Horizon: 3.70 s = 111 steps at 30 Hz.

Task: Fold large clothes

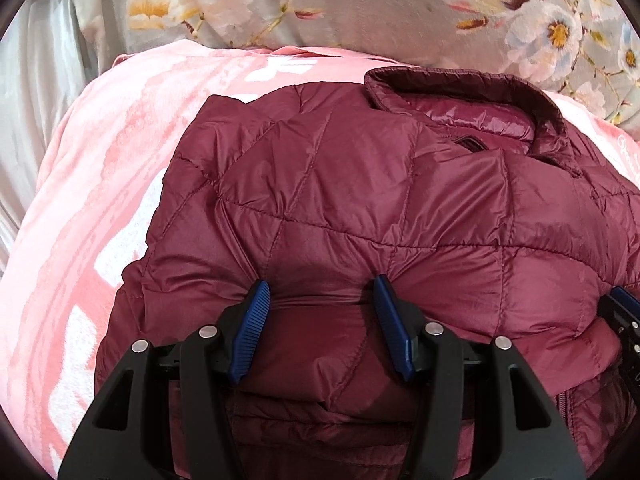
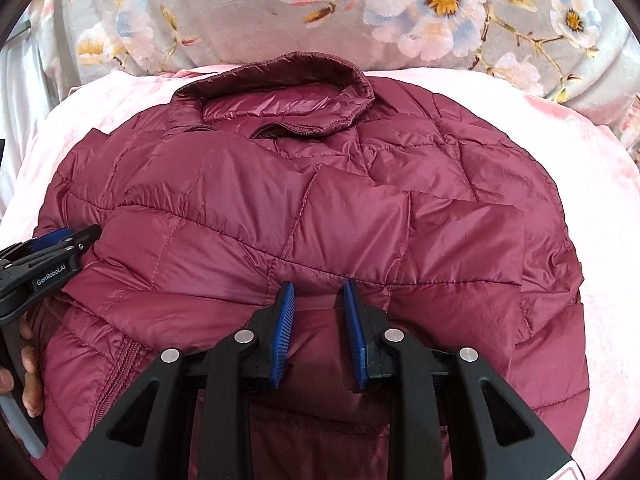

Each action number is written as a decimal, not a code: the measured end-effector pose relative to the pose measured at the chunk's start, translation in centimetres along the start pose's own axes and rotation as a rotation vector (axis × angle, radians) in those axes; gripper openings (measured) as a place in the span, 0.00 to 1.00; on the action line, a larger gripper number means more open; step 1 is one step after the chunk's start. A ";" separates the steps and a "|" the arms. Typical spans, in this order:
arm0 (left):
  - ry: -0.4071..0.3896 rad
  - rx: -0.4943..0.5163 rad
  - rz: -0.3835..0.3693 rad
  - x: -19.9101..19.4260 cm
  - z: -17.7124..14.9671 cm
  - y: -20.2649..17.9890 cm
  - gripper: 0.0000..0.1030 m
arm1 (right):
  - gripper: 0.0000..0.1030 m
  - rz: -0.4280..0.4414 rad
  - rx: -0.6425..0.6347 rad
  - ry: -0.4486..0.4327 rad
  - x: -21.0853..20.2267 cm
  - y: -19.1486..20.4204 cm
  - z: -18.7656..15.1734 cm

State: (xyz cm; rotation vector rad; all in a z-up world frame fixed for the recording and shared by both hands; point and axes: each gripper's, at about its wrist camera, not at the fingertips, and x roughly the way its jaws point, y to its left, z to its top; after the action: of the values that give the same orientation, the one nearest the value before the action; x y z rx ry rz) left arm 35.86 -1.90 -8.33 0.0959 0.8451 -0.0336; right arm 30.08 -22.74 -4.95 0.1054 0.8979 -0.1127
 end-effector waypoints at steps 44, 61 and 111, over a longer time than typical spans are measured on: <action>0.070 -0.133 -0.416 7.3 8.9 -1.9 0.08 | 0.07 0.100 0.120 -0.016 7.6 -4.0 9.3; 0.062 -0.333 -0.602 3.7 11.8 2.2 0.50 | 0.47 0.413 0.380 -0.065 3.7 -7.3 10.8; 0.044 0.043 -0.201 11.9 14.9 -7.5 0.15 | 0.11 -0.127 -0.055 -0.004 12.1 1.2 16.0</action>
State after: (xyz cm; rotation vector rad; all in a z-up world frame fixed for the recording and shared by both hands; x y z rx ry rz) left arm 54.39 -10.70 -7.94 0.0517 0.8962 -0.2386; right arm 50.11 -24.38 -4.53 -0.0035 0.9029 -0.2064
